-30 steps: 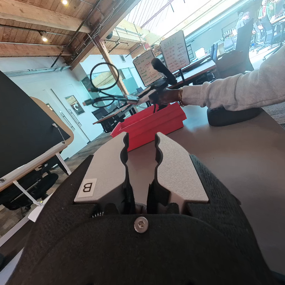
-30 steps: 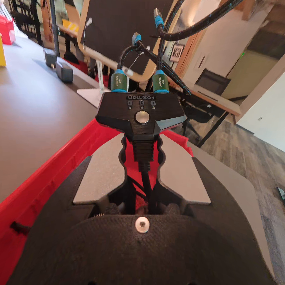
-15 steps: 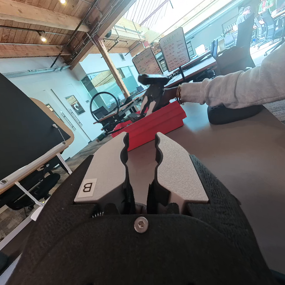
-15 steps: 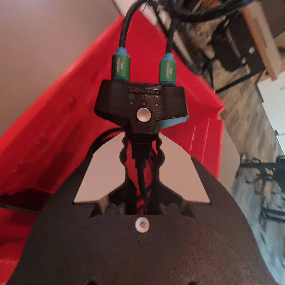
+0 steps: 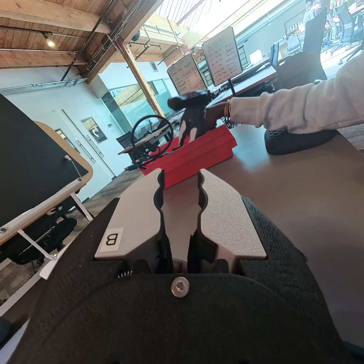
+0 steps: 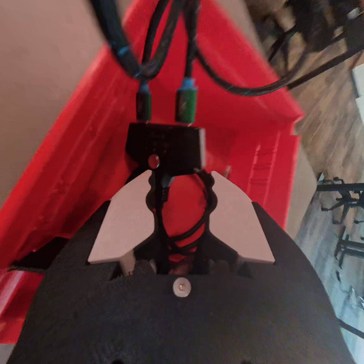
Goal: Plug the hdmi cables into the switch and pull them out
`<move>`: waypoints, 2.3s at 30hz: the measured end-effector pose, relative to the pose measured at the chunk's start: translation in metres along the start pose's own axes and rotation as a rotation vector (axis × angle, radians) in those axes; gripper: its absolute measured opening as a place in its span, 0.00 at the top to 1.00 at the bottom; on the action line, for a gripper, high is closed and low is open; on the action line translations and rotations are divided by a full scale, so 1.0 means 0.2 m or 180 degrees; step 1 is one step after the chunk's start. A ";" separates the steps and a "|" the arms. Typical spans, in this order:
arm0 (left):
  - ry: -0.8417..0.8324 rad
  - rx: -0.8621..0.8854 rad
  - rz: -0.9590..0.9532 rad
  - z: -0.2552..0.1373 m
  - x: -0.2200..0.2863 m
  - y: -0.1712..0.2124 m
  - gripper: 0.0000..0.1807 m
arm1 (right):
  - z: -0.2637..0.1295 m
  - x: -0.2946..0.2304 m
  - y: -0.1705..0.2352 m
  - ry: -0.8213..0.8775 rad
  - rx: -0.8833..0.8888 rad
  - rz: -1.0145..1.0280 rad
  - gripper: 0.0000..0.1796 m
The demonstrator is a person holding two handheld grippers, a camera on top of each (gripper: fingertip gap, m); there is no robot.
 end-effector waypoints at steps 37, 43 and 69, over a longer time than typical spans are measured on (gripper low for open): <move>-0.2883 -0.1683 -0.1259 -1.33 -0.47 -0.25 0.78 | -0.11 -0.83 -0.47 -0.0770 0.3485 0.0579 0.76; -0.2889 -0.2462 -0.1053 -1.35 -0.54 -0.13 0.78 | -0.08 -0.86 -0.47 -0.0838 0.3407 0.0541 0.76; -0.2972 -0.0989 -0.0831 -1.22 -0.99 -0.37 0.97 | -0.07 -0.87 -0.47 -0.0735 0.3295 0.0411 0.79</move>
Point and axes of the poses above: each gripper's, where its closed fingertips meet, z out along the fingers, y out of its underside, x = y × z across the jaws, the point moved 9 cm from there along -z, back along the fingers, and after that the axes turned 10 degrees about x, right-handed, at the moved point
